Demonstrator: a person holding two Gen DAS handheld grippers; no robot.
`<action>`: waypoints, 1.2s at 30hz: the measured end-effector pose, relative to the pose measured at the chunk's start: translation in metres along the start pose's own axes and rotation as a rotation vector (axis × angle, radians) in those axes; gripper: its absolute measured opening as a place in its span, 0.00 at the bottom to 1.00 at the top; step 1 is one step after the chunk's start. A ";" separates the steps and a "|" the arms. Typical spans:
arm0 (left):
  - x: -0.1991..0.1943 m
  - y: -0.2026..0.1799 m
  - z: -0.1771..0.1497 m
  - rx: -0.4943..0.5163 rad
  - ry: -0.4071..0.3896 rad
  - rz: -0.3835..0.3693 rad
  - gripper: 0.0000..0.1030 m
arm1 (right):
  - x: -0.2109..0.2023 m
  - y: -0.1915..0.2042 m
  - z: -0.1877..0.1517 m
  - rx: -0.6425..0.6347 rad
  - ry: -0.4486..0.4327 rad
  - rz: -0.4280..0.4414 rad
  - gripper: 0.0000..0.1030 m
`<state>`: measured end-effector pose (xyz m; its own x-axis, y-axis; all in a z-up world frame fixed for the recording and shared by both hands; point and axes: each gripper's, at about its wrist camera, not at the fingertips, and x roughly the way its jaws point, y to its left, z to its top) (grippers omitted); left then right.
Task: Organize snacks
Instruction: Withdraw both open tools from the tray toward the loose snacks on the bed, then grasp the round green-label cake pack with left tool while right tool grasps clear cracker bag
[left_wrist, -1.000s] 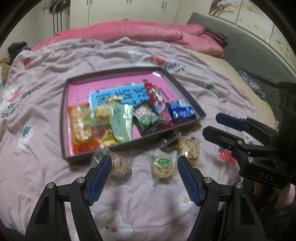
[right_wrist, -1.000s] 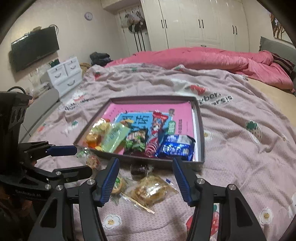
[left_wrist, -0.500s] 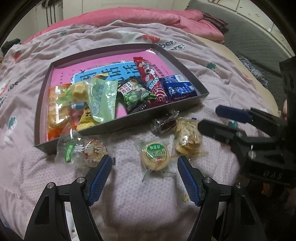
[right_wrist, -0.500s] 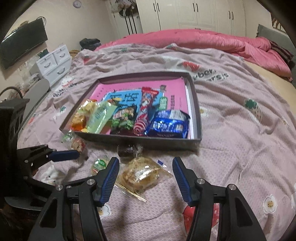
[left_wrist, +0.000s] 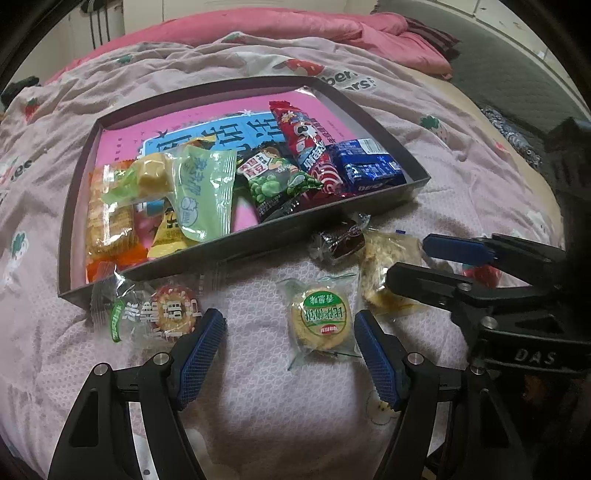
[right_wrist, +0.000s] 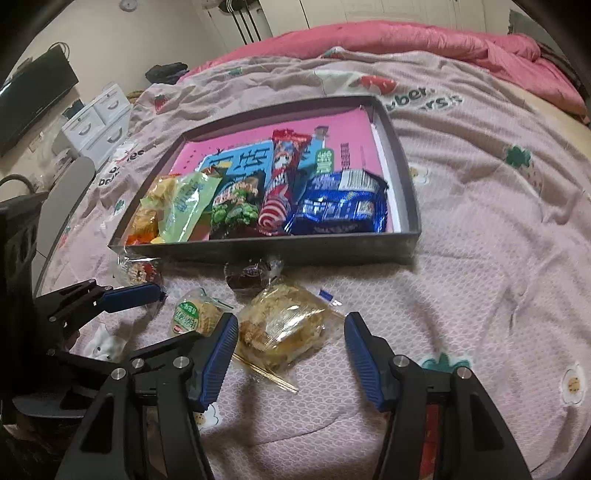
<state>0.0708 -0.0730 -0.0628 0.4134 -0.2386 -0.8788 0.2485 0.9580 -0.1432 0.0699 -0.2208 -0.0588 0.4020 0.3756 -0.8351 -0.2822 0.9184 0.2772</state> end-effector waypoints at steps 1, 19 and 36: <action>0.000 0.000 -0.001 0.002 0.002 -0.001 0.73 | 0.001 0.000 0.000 0.005 0.000 0.004 0.58; 0.007 -0.005 -0.008 0.025 0.026 -0.007 0.68 | 0.022 0.007 0.000 -0.045 0.054 -0.085 0.62; 0.015 -0.012 0.002 0.036 0.009 -0.027 0.36 | 0.003 -0.012 0.005 -0.003 -0.021 -0.063 0.44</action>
<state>0.0755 -0.0885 -0.0735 0.3984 -0.2627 -0.8788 0.2909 0.9448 -0.1506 0.0789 -0.2305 -0.0619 0.4374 0.3197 -0.8405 -0.2583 0.9399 0.2232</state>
